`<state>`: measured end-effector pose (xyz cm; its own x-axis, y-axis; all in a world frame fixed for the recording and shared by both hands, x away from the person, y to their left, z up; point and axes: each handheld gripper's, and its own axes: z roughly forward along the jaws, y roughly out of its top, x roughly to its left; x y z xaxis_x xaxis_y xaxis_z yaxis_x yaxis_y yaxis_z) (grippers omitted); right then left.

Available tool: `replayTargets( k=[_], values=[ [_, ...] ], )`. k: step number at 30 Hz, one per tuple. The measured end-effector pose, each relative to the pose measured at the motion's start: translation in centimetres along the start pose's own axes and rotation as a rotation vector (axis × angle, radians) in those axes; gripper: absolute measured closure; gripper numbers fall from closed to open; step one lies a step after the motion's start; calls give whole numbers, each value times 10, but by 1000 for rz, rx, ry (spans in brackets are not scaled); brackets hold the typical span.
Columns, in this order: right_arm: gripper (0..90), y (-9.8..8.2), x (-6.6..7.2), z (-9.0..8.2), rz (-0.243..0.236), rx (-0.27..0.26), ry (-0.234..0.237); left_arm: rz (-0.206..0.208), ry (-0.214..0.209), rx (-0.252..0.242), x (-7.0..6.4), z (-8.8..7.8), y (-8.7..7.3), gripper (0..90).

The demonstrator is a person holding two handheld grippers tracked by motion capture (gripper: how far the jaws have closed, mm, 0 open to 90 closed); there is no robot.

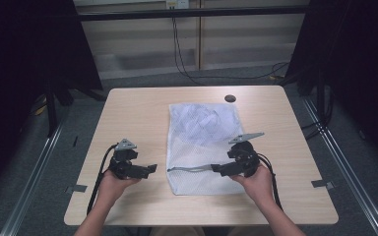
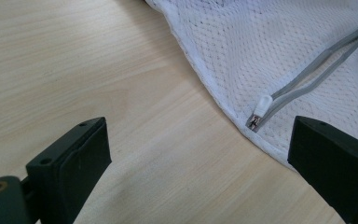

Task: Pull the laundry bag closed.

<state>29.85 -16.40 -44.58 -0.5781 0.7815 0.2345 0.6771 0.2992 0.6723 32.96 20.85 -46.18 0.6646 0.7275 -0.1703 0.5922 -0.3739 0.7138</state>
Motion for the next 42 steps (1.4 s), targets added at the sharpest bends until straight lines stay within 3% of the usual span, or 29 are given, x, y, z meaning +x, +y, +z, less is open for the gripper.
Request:
replayTargets(
  k=[8,17,21,25,26,30,36,42],
  values=[
    [176,5,6,11,23,28,44,3,-1,-4,1,-2,0,54],
    [169,11,12,19,5,35,43,-29,-37,5,6,-3,1,69],
    [156,16,16,22,-10,33,37,-35,-46,-21,6,-3,1,72],
    [145,18,17,25,-9,24,30,-22,-34,-15,7,-4,1,71],
    [144,18,18,26,-4,32,34,-27,-51,-12,8,-4,1,80],
    [139,19,20,30,-8,33,43,-29,-54,-15,9,-5,1,82],
    [141,22,24,33,-17,23,48,14,-44,-27,6,-4,1,87],
    [141,27,28,37,-31,25,47,12,-39,-21,7,-3,-1,78]
  ],
)
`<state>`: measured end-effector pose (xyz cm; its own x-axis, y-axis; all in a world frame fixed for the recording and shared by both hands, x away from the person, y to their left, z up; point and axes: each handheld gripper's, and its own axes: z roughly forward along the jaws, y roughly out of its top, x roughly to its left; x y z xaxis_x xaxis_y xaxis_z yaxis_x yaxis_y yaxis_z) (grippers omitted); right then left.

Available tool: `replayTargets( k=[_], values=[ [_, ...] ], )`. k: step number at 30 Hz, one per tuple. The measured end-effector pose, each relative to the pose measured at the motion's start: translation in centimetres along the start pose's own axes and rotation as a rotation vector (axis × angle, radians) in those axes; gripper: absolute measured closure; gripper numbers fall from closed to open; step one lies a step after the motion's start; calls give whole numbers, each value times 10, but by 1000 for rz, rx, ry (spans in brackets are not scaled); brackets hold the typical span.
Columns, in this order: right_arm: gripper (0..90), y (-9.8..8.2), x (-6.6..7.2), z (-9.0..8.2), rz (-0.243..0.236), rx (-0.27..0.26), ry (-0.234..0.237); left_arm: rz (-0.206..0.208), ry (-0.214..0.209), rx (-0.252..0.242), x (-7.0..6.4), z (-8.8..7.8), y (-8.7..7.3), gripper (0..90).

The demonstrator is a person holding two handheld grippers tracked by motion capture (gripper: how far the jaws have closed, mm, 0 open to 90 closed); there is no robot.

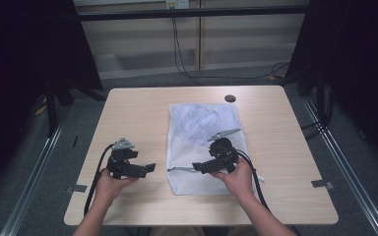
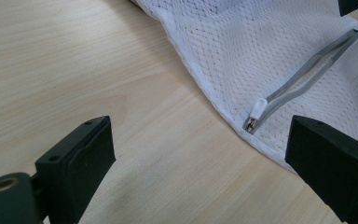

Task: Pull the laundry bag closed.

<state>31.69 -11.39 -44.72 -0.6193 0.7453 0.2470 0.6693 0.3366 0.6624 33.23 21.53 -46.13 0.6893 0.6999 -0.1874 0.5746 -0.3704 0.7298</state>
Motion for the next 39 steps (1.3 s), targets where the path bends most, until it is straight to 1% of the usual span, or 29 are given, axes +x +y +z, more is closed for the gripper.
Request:
replayTargets(
  k=[1,2,4,7,8,10,15,16,17,18,19,23,25,27,28,30,34,36,38,39],
  values=[
    [140,0,1,1,1,-3,12,2,2,3,1,-1,0,78],
    [141,1,2,2,-1,1,9,-1,-1,3,1,-1,0,79],
    [141,2,3,4,-10,-3,16,1,-3,6,2,-1,-1,84],
    [142,3,5,7,-12,-1,18,-4,-7,13,2,-1,-1,94],
    [143,3,6,7,-11,8,12,-4,-7,13,2,-1,-1,96],
    [147,3,6,9,-12,4,22,-5,-17,13,1,-1,-1,105],
    [154,5,10,13,-14,12,25,0,-24,17,1,0,-1,115],
    [158,5,11,14,-11,8,37,4,-25,12,1,0,-1,115],
    [159,6,11,14,-15,12,40,2,-28,11,1,-1,-1,115],
    [160,6,12,16,-24,6,45,2,-28,11,1,-1,-1,115],
    [160,7,13,16,-17,10,43,-2,-26,8,1,-1,0,113],
    [161,9,16,18,-26,7,50,-13,-27,9,3,-1,0,80],
    [162,11,19,20,-33,10,53,-7,-21,18,3,-1,-1,80],
    [161,12,20,22,-34,12,60,-15,-26,18,3,-1,-1,78],
    [161,13,22,23,-34,20,53,-16,-22,19,3,-1,-1,77],
    [161,13,22,24,-42,16,54,-18,-26,19,3,-1,-1,76],
    [164,15,25,29,-44,16,59,-26,-22,13,3,-2,-1,75],
    [168,16,25,29,-40,19,57,-31,-26,17,4,-2,-1,75],
    [200,17,26,31,-46,14,70,-37,-27,24,4,-2,-1,86],
    [200,17,26,31,-46,14,70,-37,-32,26,4,-2,-1,86]
  ],
)
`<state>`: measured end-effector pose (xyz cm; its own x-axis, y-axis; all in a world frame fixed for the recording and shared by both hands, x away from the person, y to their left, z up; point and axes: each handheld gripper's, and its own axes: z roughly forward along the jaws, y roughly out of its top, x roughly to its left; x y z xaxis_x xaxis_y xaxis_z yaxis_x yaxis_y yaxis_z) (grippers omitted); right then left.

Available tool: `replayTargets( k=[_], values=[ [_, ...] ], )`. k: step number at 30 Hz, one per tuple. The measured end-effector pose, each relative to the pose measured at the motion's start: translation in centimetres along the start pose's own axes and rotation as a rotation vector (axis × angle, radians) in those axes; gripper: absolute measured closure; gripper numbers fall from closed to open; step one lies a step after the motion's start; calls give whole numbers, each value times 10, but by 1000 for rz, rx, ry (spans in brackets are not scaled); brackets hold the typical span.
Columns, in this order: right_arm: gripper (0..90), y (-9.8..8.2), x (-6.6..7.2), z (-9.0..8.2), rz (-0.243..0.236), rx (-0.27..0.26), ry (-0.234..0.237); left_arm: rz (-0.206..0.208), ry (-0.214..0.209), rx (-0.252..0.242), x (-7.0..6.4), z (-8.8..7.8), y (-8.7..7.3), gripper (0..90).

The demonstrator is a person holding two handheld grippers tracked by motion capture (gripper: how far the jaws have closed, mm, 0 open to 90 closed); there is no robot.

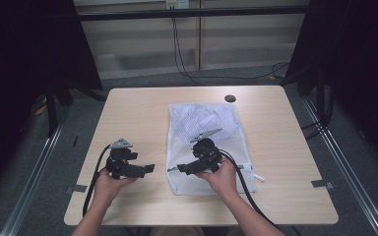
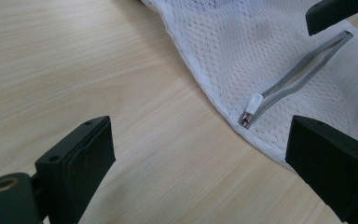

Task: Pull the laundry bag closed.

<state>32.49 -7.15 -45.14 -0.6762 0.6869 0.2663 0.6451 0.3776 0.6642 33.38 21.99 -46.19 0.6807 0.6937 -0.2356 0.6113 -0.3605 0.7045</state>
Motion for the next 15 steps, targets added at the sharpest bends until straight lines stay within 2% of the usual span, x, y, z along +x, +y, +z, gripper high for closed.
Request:
replayTargets(
  k=[8,11,12,15],
  values=[
    [277,2,1,7,-3,-1,29,1,-3,-1,0,-2,0,103],
    [301,3,2,11,14,21,36,-6,-6,1,0,-1,0,107],
    [315,3,1,12,13,20,54,-6,-5,2,0,-1,0,106],
    [354,3,2,15,17,37,68,-6,-5,4,0,-1,0,107]
  ],
)
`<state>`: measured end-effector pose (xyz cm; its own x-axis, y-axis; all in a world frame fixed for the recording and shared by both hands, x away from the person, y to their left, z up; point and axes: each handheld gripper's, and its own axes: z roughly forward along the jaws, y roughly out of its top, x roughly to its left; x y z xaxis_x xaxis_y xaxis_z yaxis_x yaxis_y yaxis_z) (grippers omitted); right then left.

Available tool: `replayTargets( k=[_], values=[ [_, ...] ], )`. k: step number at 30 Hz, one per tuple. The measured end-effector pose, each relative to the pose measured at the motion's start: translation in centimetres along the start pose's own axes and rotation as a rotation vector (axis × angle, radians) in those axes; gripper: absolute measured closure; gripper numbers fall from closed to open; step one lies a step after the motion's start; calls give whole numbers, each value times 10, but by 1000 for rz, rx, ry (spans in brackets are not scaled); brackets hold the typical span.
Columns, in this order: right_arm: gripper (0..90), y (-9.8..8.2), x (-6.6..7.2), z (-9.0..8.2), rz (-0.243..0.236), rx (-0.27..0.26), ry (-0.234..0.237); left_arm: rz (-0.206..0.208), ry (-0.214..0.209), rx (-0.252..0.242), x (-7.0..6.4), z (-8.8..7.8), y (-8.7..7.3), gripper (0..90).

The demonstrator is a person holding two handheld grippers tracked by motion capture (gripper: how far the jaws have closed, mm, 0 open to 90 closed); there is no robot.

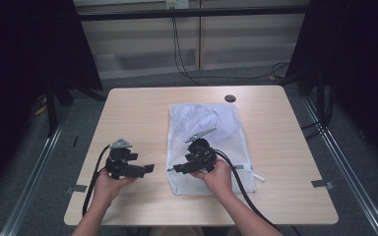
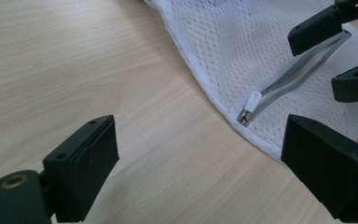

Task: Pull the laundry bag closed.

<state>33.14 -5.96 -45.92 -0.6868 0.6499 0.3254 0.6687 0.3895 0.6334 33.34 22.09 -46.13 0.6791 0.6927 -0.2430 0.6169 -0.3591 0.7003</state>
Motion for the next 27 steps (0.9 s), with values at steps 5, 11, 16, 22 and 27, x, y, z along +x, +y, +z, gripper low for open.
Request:
replayTargets(
  k=[5,11,16,22,27],
  values=[
    [417,1,-1,6,19,9,11,-2,3,1,0,0,-1,110],
    [509,4,0,13,23,17,22,-5,2,4,0,-1,-1,110],
    [611,6,-1,17,26,26,30,-3,4,6,1,-2,-2,111],
    [657,7,-2,22,44,40,25,-12,5,8,2,-2,-3,112],
    [668,8,-2,28,54,48,32,-13,10,13,4,-2,-5,114]
  ],
)
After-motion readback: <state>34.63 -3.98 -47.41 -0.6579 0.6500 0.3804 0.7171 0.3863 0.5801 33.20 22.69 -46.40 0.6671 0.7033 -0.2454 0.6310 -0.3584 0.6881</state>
